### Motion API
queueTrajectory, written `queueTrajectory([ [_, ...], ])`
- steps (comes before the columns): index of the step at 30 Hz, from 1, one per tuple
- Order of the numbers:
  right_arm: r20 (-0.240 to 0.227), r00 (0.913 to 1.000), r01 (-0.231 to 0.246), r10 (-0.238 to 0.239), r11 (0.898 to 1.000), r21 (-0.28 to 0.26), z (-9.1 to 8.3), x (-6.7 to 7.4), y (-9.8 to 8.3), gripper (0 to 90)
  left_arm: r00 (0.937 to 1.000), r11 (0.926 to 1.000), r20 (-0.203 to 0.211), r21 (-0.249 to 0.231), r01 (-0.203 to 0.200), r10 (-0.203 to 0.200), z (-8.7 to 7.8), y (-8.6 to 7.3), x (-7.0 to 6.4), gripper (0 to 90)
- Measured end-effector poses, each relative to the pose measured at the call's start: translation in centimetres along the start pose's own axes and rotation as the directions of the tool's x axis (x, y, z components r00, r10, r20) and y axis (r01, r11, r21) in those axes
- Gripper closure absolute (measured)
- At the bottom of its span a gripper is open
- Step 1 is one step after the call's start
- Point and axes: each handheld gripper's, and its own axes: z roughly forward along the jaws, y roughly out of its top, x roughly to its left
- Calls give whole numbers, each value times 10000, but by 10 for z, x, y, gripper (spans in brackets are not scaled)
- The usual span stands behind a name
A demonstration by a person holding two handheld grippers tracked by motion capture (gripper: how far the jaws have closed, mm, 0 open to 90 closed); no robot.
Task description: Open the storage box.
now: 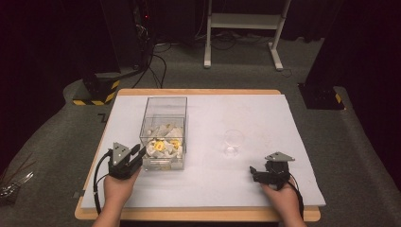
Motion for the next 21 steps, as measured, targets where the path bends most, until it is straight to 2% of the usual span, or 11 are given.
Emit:
queueTrajectory([
  [21, -7, 10000, 16, -16, 10000, -13, 0, 0, 0, 126, 9999, 9999, 139, 141, 79, -81, 1, -8, 2, 727],
])
